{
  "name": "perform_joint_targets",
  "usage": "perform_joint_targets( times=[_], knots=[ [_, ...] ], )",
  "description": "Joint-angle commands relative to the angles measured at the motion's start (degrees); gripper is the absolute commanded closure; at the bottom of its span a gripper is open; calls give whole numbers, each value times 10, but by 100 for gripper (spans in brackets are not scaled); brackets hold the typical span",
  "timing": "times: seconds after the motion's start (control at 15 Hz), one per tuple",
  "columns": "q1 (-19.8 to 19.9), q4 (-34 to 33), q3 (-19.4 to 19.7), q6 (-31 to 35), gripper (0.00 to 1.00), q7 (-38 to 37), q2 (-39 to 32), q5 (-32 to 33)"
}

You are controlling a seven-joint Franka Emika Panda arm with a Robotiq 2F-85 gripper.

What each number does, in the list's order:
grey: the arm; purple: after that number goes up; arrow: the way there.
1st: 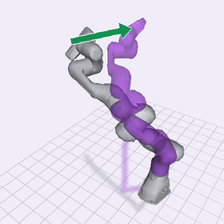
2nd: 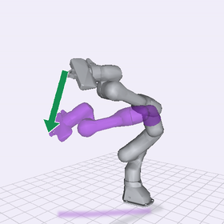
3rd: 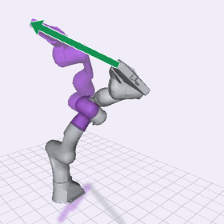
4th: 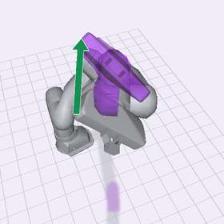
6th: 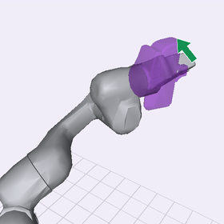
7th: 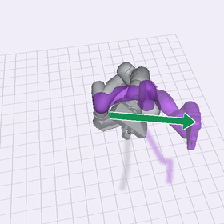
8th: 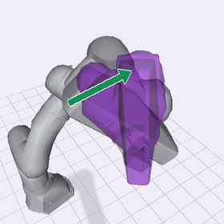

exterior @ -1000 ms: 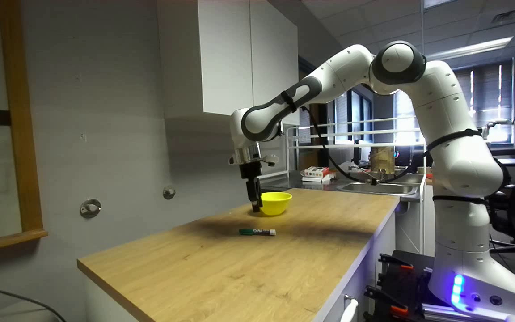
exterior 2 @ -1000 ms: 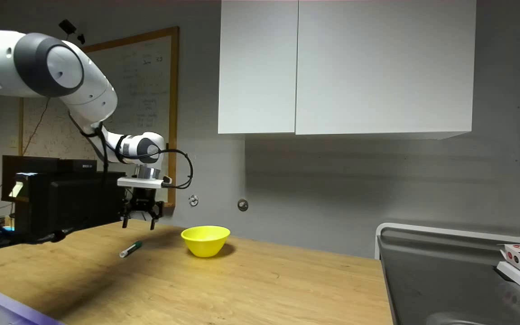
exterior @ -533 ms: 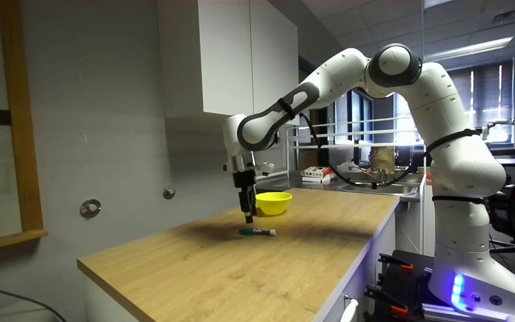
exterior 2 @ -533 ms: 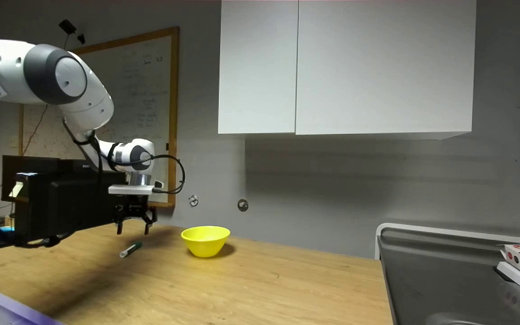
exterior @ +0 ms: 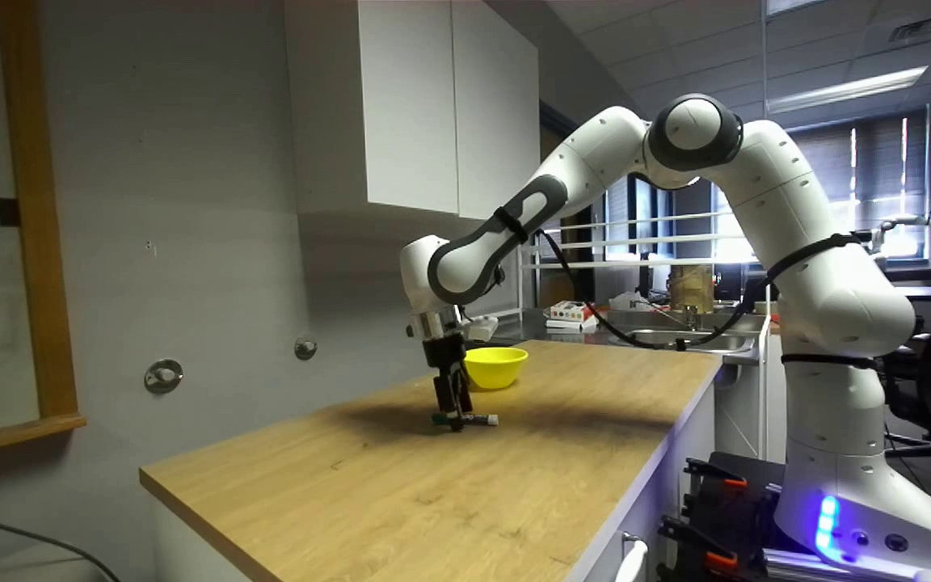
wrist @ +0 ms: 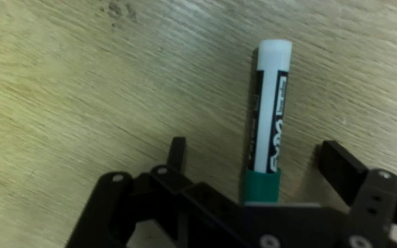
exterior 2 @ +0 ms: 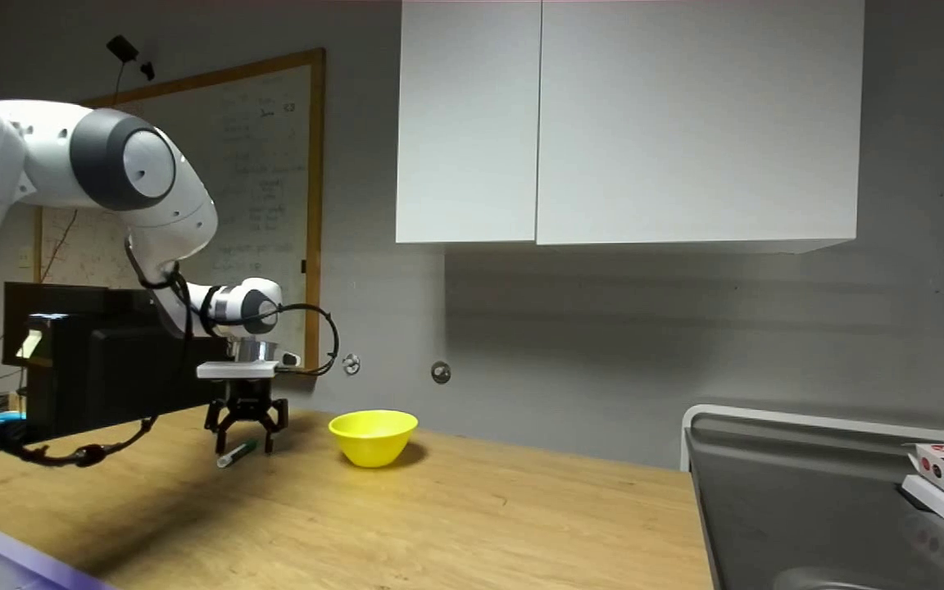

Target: Put the green marker inside the yellow bowl

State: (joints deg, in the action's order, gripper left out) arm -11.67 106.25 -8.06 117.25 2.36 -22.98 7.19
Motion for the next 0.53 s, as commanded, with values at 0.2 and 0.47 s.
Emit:
perform_joint_targets(
  times=[0.2,0.47],
  knots=[
    [-7,-12,5,2,49,-24,-8,18],
    [-8,-9,4,-1,79,-29,5,23]
  ],
)
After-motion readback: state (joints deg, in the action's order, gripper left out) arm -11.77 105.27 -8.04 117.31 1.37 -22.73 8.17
